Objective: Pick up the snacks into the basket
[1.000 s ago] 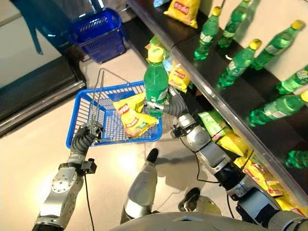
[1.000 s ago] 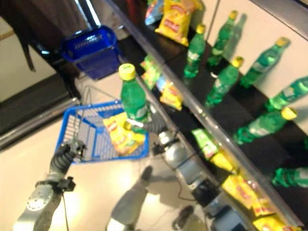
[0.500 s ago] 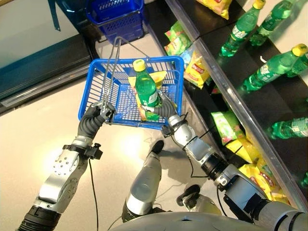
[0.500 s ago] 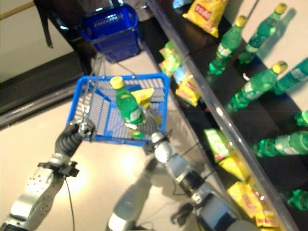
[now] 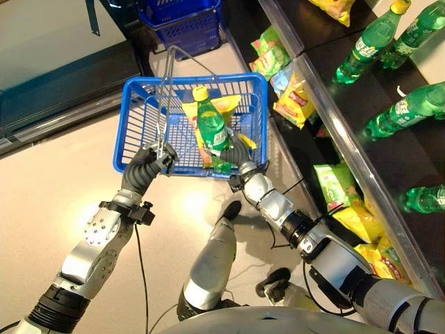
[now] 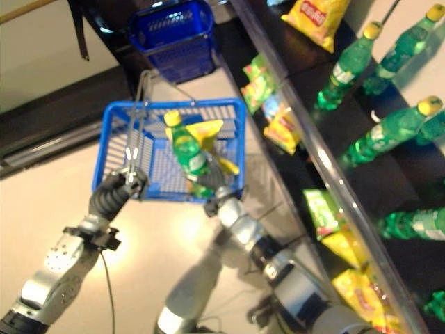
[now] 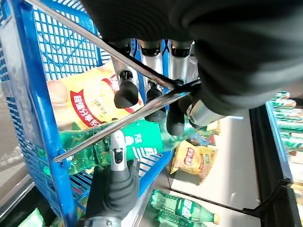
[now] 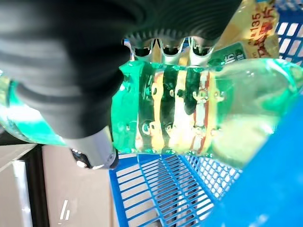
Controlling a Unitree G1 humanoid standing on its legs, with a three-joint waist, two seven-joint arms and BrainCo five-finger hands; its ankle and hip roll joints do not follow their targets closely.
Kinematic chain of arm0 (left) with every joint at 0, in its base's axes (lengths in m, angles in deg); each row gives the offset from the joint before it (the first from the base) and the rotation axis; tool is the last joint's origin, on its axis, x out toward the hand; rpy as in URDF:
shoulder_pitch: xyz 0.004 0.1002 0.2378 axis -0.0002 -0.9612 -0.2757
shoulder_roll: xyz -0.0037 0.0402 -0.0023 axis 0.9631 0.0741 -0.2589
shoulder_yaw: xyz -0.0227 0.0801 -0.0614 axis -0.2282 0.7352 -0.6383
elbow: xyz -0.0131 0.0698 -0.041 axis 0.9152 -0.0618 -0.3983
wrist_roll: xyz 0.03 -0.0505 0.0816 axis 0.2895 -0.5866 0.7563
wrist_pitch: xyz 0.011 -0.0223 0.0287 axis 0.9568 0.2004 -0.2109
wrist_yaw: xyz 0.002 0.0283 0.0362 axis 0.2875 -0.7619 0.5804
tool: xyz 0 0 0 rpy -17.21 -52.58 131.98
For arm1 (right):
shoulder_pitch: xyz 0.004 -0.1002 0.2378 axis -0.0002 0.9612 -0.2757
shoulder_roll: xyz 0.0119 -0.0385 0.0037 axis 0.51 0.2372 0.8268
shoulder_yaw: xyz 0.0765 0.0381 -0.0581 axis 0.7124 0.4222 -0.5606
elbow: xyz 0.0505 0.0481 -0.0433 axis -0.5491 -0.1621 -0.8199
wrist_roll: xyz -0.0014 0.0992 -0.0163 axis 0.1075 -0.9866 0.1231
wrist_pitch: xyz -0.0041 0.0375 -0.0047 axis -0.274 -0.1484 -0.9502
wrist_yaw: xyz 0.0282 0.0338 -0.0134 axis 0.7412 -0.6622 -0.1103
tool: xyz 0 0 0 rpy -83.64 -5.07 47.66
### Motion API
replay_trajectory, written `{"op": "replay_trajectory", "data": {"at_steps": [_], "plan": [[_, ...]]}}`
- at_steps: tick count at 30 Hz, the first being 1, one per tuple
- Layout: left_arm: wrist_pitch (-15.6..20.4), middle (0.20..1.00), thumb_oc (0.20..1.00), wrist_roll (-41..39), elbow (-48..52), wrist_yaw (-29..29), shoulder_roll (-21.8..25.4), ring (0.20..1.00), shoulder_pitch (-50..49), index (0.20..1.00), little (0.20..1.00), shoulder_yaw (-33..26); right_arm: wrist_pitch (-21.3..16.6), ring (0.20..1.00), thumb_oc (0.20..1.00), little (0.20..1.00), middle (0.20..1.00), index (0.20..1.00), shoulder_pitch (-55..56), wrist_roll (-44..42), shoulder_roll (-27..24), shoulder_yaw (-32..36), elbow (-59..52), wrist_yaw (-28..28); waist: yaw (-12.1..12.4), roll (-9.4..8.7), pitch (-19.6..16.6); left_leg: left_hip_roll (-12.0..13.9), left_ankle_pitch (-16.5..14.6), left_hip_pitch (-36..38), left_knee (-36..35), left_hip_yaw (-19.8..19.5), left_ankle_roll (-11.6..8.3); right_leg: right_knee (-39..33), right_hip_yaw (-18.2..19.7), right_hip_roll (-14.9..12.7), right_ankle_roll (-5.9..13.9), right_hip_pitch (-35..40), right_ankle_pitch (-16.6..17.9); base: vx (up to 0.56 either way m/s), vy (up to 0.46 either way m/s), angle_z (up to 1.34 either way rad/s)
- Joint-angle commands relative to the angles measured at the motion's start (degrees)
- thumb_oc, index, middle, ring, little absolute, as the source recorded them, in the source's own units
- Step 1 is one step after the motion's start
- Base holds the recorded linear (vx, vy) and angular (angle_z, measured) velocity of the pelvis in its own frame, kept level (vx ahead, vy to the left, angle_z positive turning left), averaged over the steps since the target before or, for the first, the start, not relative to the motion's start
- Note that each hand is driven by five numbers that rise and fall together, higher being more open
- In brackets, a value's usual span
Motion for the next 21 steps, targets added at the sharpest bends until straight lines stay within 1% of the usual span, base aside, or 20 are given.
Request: {"op": "replay_trajectory", "data": {"at_steps": [1, 5, 6, 7, 8, 9, 10, 16, 18, 19, 20, 21], "plan": [[12.81, 0.200, 0.200, -8.34, 18.60, -3.46, -3.91, 0.200, 10.47, 0.200, 0.200, -5.09, 2.45, 0.200, 0.200, 0.200, 0.200, 0.200, -6.93, 3.70, 4.59, -5.40, 6.74, -5.36, 0.94, 0.68, -0.52, -2.51, -3.96, 0.88, 2.25, 2.34, 4.02, -2.17, 1.94, 0.86, 0.20, -0.38, 8.06, 0.00, 0.000, 0.00], [12.37, 0.200, 0.200, -7.99, 18.31, -3.68, -3.65, 0.200, 9.95, 0.200, 0.200, -5.88, 3.18, 0.200, 0.200, 0.200, 0.200, 0.200, -9.07, 7.71, 4.49, -6.89, 9.56, -5.99, 1.07, 0.40, -0.32, -2.43, -4.09, 0.75, 2.33, 2.42, 3.98, -2.39, 2.13, 1.08, 0.19, -0.48, 8.12, 0.01, -0.004, 0.00], [12.21, 0.200, 0.200, -7.98, 18.05, -3.76, -3.52, 0.200, 9.95, 0.200, 0.200, -6.22, 3.56, 0.200, 0.200, 0.200, 0.200, 0.200, -9.60, 9.65, 4.61, -7.37, 11.13, -6.54, 1.23, 0.34, -0.33, -2.43, -4.09, 0.75, 2.22, 2.37, 3.94, -2.54, 2.00, 1.19, 0.19, -0.47, 8.11, 0.04, -0.032, 0.00], [12.06, 0.200, 0.200, -8.03, 17.89, -3.88, -3.22, 0.200, 10.40, 0.200, 0.200, -6.47, 4.35, 0.200, 0.200, 0.200, 0.200, 0.200, -10.80, 13.37, 4.71, -8.89, 12.57, -7.58, 1.45, 0.24, -0.35, -2.36, -4.04, 0.72, 1.97, 2.24, 3.89, -2.77, 1.95, 1.37, 0.17, -0.52, 8.09, 0.03, -0.028, 0.00], [12.06, 0.200, 0.200, -8.04, 17.87, -3.90, -3.22, 0.200, 10.42, 0.200, 0.200, -6.51, 4.35, 0.200, 0.200, 0.200, 0.200, 0.200, -10.85, 13.42, 4.75, -8.88, 12.61, -7.58, 1.43, 0.23, -0.32, -2.36, -4.04, 0.72, 1.96, 2.23, 3.89, -2.78, 1.94, 1.38, 0.17, -0.52, 8.09, 0.00, 0.000, 0.00], [11.83, 0.200, 0.200, -7.85, 17.77, -3.96, -3.19, 0.200, 10.44, 0.200, 0.200, -6.82, 4.71, 0.200, 0.200, 0.200, 0.200, 0.200, -11.35, 15.32, 4.62, -9.70, 13.39, -8.21, 1.40, 0.11, -0.33, -2.33, -4.05, 0.70, 1.89, 2.20, 3.90, -2.82, 1.95, 1.41, 0.13, -0.57, 8.12, 0.00, 0.000, 0.00], [11.11, 0.200, 0.200, -8.01, 17.49, -4.45, -3.22, 0.200, 10.49, 0.200, 0.200, -7.02, 5.30, 0.200, 0.200, 0.200, 0.200, 0.200, -12.63, 18.82, 5.28, -11.13, 15.71, -9.74, 1.61, -0.15, -0.21, -2.23, -4.13, 0.60, 1.88, 2.12, 3.89, -3.00, 2.02, 1.56, 0.08, -0.64, 8.18, 0.03, -0.034, 0.00], [10.64, 0.200, 0.200, -7.73, 17.04, -4.41, -3.94, 0.200, 9.99, 0.200, 0.200, -7.72, 5.58, 0.200, 0.200, 0.200, 0.200, 0.200, -13.23, 23.66, 5.75, -12.65, 16.87, -11.38, 1.55, -0.57, 0.28, -2.07, -4.39, 0.32, 2.13, 2.29, 4.04, -3.14, 2.45, 1.80, 0.02, -0.87, 8.26, 0.01, -0.008, -0.01], [10.01, 0.200, 0.200, -7.35, 16.98, -4.85, -4.24, 0.200, 10.04, 0.200, 0.200, -7.61, 5.91, 0.200, 0.200, 0.200, 0.200, 0.200, -12.85, 26.57, 6.08, -13.87, 18.36, -13.63, 1.55, -0.63, 0.51, -2.07, -4.54, 0.38, 2.12, 2.24, 4.15, -3.03, 2.50, 1.84, 0.09, -0.95, 8.30, 0.00, 0.000, 0.00], [10.01, 0.200, 0.200, -7.35, 16.98, -4.85, -4.24, 0.200, 10.04, 0.200, 0.200, -7.62, 5.91, 0.200, 0.200, 0.200, 0.200, 0.200, -12.85, 26.57, 6.08, -13.88, 18.36, -13.63, 1.54, -0.63, 0.51, -2.07, -4.54, 0.37, 2.12, 2.24, 4.15, -3.03, 2.50, 1.83, 0.10, -0.95, 8.30, 0.00, 0.000, 0.00], [9.61, 0.200, 0.200, -7.06, 16.79, -5.29, -4.43, 0.200, 10.11, 0.200, 0.200, -7.42, 5.72, 0.200, 0.200, 0.200, 0.200, 0.200, -12.67, 28.57, 5.93, -15.23, 18.15, -15.23, 1.48, -0.75, 0.57, -2.02, -4.59, 0.44, 1.98, 2.31, 4.13, -3.11, 2.47, 1.87, 0.18, -0.99, 8.37, 0.00, 0.000, 0.00], [9.61, 0.200, 0.200, -7.06, 16.79, -5.31, -4.47, 0.200, 10.10, 0.200, 0.200, -7.44, 5.73, 0.200, 0.200, 0.200, 0.200, 0.200, -12.64, 28.59, 5.90, -15.25, 18.12, -15.25, 1.47, -0.73, 0.56, -2.02, -4.58, 0.44, 1.97, 2.31, 4.13, -3.11, 2.48, 1.87, 0.18, -0.99, 8.37, 0.00, 0.000, 0.00]]}}
